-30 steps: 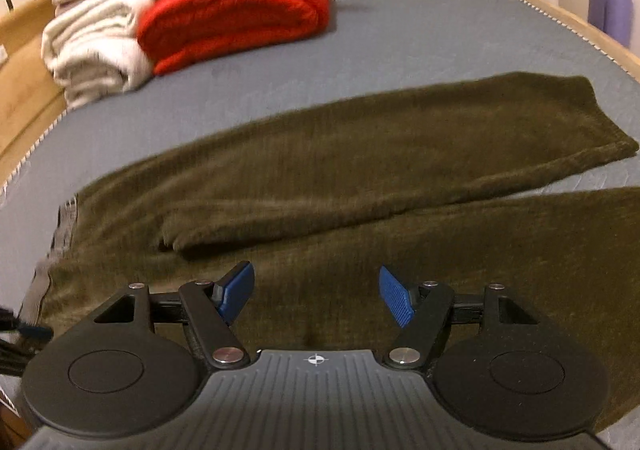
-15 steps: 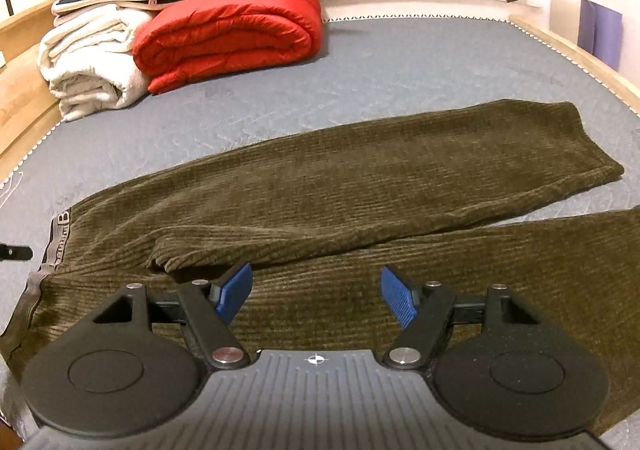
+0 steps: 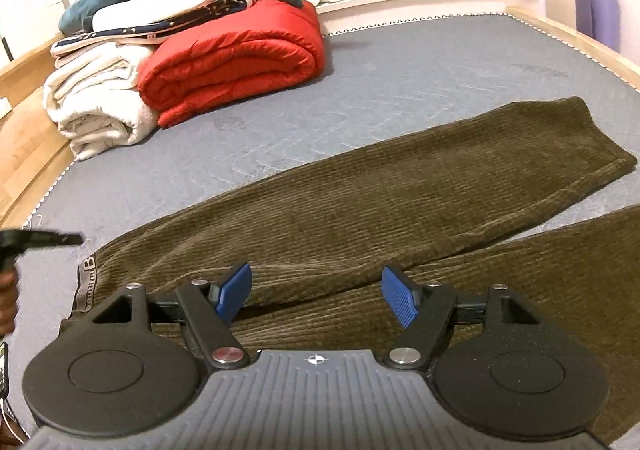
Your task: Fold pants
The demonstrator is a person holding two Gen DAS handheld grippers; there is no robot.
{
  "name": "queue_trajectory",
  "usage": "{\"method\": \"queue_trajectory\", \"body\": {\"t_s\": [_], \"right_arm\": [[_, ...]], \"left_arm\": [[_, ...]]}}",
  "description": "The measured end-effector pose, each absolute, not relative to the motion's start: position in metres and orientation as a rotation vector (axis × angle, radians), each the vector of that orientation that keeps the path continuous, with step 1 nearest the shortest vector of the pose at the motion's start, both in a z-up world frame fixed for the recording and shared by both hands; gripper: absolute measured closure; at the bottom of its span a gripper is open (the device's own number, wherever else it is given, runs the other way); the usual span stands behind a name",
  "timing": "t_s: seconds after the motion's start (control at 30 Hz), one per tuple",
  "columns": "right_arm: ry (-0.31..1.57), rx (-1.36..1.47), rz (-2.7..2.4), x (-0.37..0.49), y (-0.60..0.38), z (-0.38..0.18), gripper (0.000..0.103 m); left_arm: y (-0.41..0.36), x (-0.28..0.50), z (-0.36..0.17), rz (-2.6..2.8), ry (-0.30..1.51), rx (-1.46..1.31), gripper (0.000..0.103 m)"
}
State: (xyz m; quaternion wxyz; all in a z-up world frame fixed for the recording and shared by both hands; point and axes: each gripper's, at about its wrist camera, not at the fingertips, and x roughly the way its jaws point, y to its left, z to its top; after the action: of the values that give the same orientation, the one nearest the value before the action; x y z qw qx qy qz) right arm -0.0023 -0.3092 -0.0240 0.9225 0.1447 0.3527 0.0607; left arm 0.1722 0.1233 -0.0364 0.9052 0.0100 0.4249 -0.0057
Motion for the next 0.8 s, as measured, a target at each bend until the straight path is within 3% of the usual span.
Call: {"method": "queue_trajectory", "body": {"t_s": [0.03,0.07,0.2,0.4,0.47,0.5,0.53,0.57,0.8], "right_arm": [[0.727,0.29,0.127,-0.002,-0.308,-0.024,0.029],[0.728,0.283,0.129,-0.001,-0.308,-0.024,0.029],[0.72,0.263,0.134,-0.001,-0.31,-0.019,0.029],[0.714,0.264,0.124,0.0,-0.316,-0.015,0.027],[0.72,0.265,0.121,0.0,-0.317,-0.016,0.027],[0.724,0.264,0.118,0.0,-0.318,-0.016,0.027],[0.727,0.262,0.116,0.001,-0.319,-0.017,0.027],[0.731,0.261,0.111,0.001,-0.32,-0.018,0.027],[0.735,0.298,0.048,-0.001,-0.336,-0.019,0.027]], "left_arm": [[0.122,0.185,-0.044,-0.024,0.896,0.058,0.096],[0.122,0.195,-0.051,-0.037,0.918,0.085,0.087],[0.13,0.228,-0.078,-0.041,0.964,0.159,0.043],[0.147,0.255,-0.113,-0.049,1.052,0.087,0.024],[0.15,0.256,-0.117,-0.066,1.049,0.049,0.024],[0.152,0.258,-0.118,-0.074,1.048,0.031,0.034],[0.152,0.257,-0.115,-0.089,1.046,0.02,0.05],[0.148,0.256,-0.112,-0.113,1.046,0.032,0.083],[0.088,0.194,-0.057,-0.151,0.908,0.415,0.092]]}}
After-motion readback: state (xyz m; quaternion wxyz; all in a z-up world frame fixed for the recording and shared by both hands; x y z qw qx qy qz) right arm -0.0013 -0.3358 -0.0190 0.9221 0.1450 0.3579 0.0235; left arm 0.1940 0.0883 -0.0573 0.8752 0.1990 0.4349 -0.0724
